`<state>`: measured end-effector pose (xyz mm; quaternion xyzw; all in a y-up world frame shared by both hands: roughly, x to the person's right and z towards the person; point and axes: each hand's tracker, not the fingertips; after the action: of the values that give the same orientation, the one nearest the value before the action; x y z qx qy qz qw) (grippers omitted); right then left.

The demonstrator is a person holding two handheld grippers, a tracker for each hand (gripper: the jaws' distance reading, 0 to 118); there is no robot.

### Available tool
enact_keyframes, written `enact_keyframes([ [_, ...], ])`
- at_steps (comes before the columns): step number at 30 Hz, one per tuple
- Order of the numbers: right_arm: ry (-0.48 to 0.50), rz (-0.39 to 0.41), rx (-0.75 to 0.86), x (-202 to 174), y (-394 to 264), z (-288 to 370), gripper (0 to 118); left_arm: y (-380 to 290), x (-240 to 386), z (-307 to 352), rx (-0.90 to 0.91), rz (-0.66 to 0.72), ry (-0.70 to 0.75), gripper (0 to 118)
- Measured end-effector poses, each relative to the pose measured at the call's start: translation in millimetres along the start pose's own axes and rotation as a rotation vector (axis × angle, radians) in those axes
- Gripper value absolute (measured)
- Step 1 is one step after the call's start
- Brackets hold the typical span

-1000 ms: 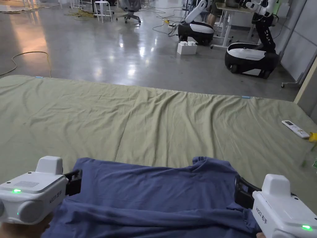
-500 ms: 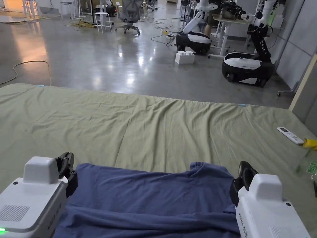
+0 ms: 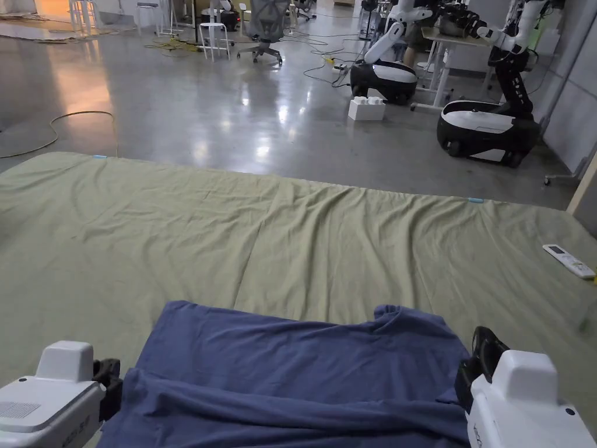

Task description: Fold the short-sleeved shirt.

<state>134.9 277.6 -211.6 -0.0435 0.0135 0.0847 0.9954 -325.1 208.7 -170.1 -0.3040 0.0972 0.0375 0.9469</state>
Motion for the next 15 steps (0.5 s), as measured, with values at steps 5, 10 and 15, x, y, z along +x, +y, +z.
enact_keyframes([
  [5, -0.009, 0.021, -0.046, 2.8, -13.3, 0.5, 1, -28.6, -20.7, -40.6, -0.233, 0.072, -0.002, 36],
  [10, -0.015, 0.03, -0.094, 8.1, -24.5, -1.5, 1, -49.8, -20.3, -75.8, -0.364, 0.057, 0.004, 67],
  [15, -0.028, 0.037, -0.143, 12.7, -35.9, -1.0, 1, -61.0, -8.4, -90.7, -0.376, 0.02, 0.057, 66],
])
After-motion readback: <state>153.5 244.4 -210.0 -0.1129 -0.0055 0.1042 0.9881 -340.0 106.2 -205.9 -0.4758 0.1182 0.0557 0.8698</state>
